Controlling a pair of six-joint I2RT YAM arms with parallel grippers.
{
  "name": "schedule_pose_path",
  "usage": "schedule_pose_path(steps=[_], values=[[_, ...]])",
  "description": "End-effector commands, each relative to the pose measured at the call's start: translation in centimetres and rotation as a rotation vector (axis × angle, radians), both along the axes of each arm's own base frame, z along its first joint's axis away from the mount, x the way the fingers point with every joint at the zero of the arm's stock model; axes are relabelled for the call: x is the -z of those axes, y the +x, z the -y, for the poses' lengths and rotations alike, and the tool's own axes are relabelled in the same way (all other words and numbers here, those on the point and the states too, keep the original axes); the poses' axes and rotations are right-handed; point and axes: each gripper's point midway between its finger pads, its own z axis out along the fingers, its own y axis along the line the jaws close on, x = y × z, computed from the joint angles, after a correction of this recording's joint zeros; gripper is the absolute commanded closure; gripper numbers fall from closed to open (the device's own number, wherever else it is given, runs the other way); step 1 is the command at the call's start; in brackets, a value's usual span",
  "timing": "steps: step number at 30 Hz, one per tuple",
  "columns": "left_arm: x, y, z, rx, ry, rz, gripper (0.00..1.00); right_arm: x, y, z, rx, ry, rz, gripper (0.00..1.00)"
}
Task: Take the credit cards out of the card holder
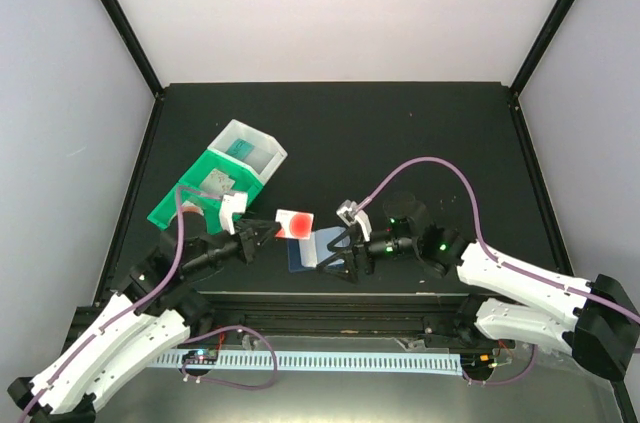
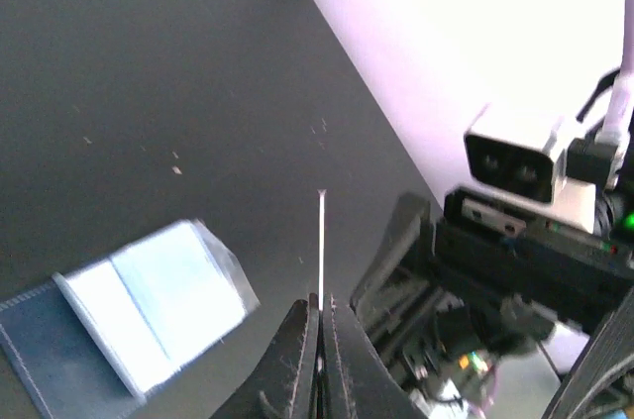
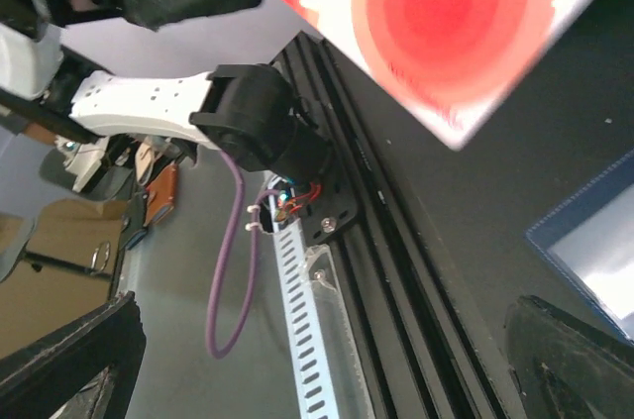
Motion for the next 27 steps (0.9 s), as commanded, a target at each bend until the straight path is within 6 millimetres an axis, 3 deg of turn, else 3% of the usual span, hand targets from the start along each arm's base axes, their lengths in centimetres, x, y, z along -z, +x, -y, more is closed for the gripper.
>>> schedule_pose_path(steps=[1,9,14,18,23,27], values=[[-2.7,2.9,-2.7,-0.226,-0.03,0.104,0.98,1.4,1.4,0.5,0.099,-0.066,0.009,0.0],[0.0,5.2,-6.2,-0.473,0.045,0.055,0.98,1.8,1.6,1.1,0.123,-0.075,0.038,0.0],[0.9,6.6,-7.8,-0.575,0.076,0.023,0.98,1.6,4.4,2.8,0.305,-0.105,0.105,0.0],[1.3,7.4,-9.5,-0.656,0.093,-0.011,0.98,0.4,5.6,4.3,0.389,-0.13,0.152,0.0],[2.2,7.7,-13.7,-0.841,0.145,-0.067,0.99,-0.7,5.8,5.5,0.444,-0.111,0.185,0.0],[2.7,7.2,-17.0,-0.996,0.163,-0.095,0.98,-0.3,5.4,6.0,0.452,-0.084,0.181,0.0]])
